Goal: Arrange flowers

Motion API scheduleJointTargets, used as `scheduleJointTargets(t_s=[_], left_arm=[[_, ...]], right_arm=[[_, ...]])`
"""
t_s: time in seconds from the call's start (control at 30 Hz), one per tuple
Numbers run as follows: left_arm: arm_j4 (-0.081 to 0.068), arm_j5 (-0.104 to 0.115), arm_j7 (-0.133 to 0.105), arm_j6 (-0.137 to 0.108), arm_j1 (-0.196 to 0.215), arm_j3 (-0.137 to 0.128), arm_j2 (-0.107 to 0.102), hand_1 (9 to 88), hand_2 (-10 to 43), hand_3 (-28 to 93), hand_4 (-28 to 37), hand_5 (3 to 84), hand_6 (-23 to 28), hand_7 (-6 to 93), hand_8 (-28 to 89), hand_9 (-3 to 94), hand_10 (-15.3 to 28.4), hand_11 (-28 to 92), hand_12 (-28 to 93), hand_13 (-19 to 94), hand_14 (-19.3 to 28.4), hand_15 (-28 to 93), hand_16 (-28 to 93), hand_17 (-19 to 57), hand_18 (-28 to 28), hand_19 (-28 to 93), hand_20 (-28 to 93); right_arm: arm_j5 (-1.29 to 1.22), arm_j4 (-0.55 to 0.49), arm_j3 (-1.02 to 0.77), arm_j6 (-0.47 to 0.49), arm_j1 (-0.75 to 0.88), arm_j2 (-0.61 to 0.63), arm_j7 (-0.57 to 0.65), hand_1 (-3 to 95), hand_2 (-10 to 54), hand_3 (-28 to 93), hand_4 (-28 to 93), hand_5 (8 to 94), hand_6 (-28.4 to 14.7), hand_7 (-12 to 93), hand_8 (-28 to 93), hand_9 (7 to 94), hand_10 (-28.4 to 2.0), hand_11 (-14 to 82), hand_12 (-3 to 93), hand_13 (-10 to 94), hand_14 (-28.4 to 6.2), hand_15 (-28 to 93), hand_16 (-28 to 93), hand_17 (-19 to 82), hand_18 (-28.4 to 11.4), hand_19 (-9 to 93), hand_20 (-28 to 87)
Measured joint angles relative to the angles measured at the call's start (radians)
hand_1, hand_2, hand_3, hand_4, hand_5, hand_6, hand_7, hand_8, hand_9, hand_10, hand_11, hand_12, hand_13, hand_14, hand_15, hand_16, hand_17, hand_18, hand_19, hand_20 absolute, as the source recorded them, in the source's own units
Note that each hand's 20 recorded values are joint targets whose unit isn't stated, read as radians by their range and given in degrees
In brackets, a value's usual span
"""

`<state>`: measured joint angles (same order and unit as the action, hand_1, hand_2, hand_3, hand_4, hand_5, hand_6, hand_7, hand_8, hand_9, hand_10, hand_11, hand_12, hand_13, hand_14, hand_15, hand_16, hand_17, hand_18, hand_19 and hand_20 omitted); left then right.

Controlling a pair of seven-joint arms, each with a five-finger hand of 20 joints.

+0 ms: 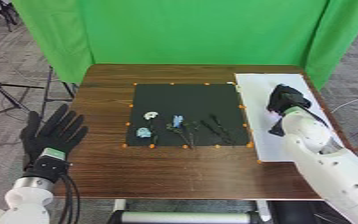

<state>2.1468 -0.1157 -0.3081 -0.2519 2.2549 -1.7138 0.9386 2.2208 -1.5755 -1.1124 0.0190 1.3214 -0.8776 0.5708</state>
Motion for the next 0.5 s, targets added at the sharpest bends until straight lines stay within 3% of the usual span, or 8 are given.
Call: scheduleJointTargets(t_s=[0.3, 0.5], left_arm=[[0.0, -0.002, 0.01, 0.005, 0.002, -0.015, 0.0, 25.9, 12.0, 68, -28.3, 33.9, 6.5, 14.7, -10, 27.5, 13.7, 20, 11, 17, 13.7, 32, -7, -6.3, 12.1, 27, 9], [0.0, -0.002, 0.008, 0.005, 0.003, -0.016, 0.0, 26.0, 12.1, 68, -28.3, 33.9, 6.5, 14.7, -10, 27.6, 13.8, 20, 11, 17, 13.6, 32, -7, -6.3, 12.0, 26, 9]], right_arm=[[-0.048, -0.256, -0.05, 0.017, 0.084, 0.024, -0.031, 61.0, -5.1, 66, -28, 73.4, -0.2, 31, 1, 85.2, -8.1, 9.9, 41.2, 70, -6.6, 44, 43, 37, -17.9, 76, 36], [-0.041, -0.249, 0.079, 0.015, -0.012, -0.014, -0.116, 60.7, -4.9, 66, -28, 73.2, -0.2, 30, 1, 85.1, -8.2, 10.0, 41.1, 70, -6.8, 44, 42, 37, -18.0, 76, 36]])
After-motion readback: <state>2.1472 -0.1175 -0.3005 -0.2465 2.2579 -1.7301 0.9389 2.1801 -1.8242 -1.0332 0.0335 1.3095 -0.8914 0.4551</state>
